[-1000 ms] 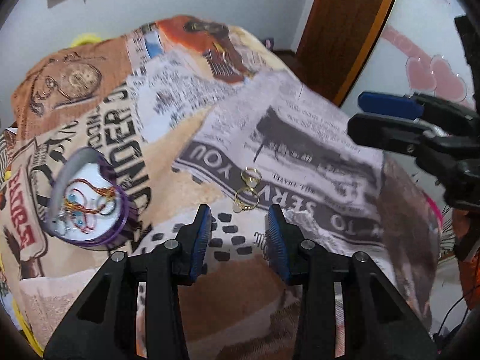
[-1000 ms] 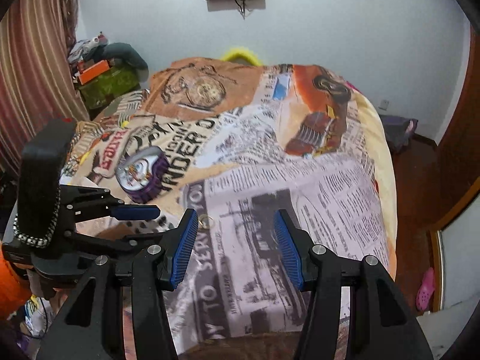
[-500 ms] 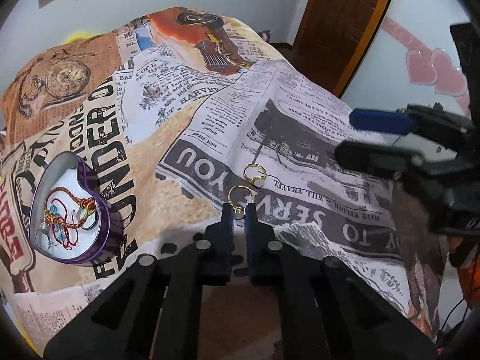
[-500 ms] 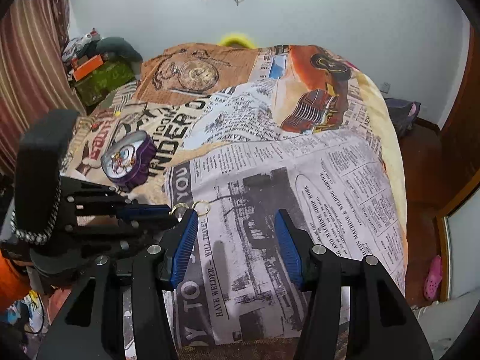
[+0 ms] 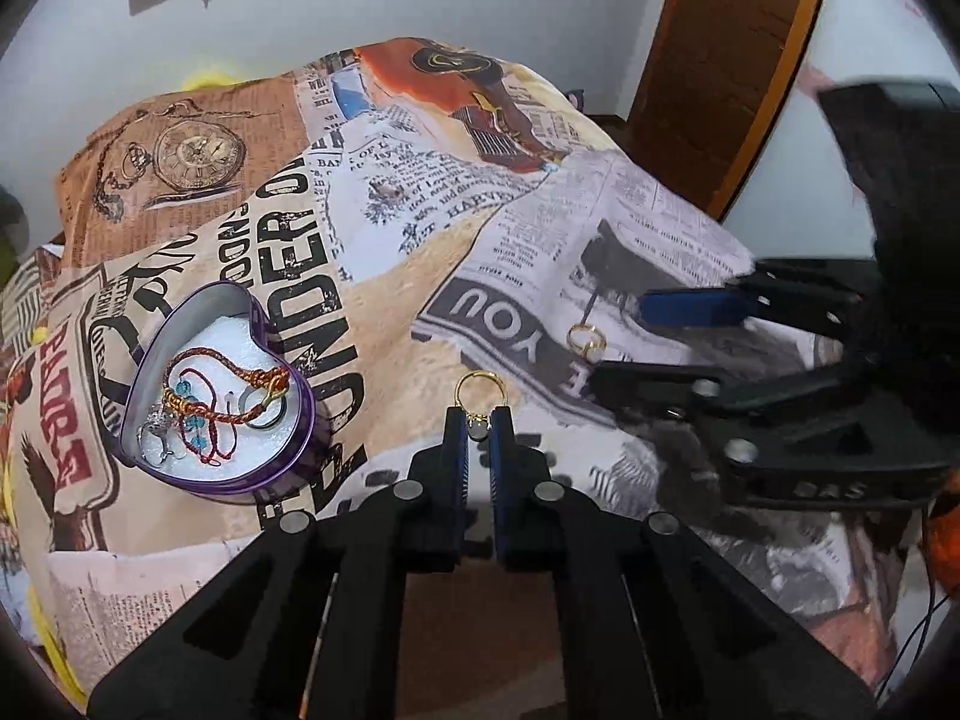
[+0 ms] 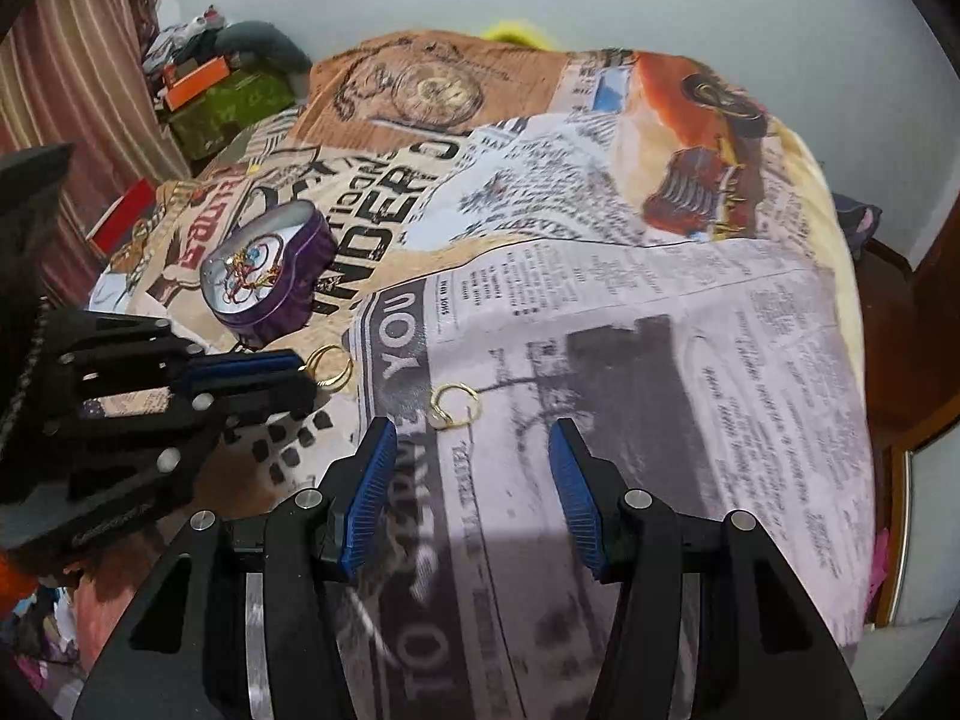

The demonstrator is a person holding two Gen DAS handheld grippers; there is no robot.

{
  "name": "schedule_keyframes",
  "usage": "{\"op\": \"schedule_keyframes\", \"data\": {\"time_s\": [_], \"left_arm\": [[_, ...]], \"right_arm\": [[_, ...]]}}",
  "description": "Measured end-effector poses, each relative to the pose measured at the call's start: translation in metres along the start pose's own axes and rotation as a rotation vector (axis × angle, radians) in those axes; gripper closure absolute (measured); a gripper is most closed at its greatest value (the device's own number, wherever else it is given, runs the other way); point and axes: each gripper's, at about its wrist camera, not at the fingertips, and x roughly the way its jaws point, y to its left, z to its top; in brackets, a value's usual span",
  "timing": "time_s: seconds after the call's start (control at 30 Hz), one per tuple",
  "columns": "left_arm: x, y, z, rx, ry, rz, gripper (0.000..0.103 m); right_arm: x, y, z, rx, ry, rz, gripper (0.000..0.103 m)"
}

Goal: Organize jewelry
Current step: 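Grasp a gold hoop earring with the left gripper while the right grasps another, then carry both held gold earrings over the heart tin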

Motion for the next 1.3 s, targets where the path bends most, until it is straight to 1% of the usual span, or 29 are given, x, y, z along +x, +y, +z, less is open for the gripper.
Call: {"op": "schedule_keyframes", "data": {"time_s": [0.03,0.1,0.13,0.17,0.23,0.27,0.3,0.4,0.57,0.87,1.07,1.3], "left_arm": [[0.0,0.0,0.0,0.006,0.001,0.004,0.098],[0.002,0.0,0.0,0.006,0.001,0.003,0.098],[0.002,0.001,-0.001,0.002,-0.001,0.0,0.098],[0.001,0.002,-0.002,-0.002,-0.003,-0.004,0.098],[0.0,0.003,-0.002,-0.009,-0.006,-0.011,0.098],[-0.001,0.003,-0.002,-0.009,-0.007,-0.008,0.098],[-0.002,0.002,-0.002,-0.007,-0.009,-0.003,0.098],[-0.008,0.001,-0.002,-0.002,-0.018,0.014,0.098],[-0.022,0.004,-0.002,-0.025,-0.037,0.009,0.098],[-0.058,0.014,-0.002,-0.03,-0.098,0.041,0.098],[-0.075,0.033,-0.003,-0.053,-0.126,0.071,0.098],[-0.09,0.062,-0.007,-0.09,-0.151,0.107,0.098]], "right_arm": [[0.006,0.001,0.001,-0.008,0.013,-0.011,0.066],[0.008,0.003,0.001,-0.012,0.0,-0.02,0.07],[0.008,0.003,0.001,-0.009,-0.003,-0.024,0.076],[0.008,0.001,0.001,-0.001,-0.006,-0.03,0.086],[0.007,-0.001,0.002,0.014,-0.004,-0.013,0.089],[0.005,-0.003,0.001,0.027,-0.008,-0.003,0.094],[0.003,-0.003,0.0,0.031,-0.008,-0.003,0.095],[-0.001,-0.001,0.001,0.036,-0.015,-0.004,0.095],[-0.013,0.005,0.004,0.04,-0.043,0.0,0.095],[-0.049,0.033,0.023,-0.007,-0.139,-0.001,0.095],[-0.059,0.053,0.035,-0.037,-0.191,0.012,0.095],[-0.058,0.075,0.047,-0.067,-0.217,0.038,0.095]]}}
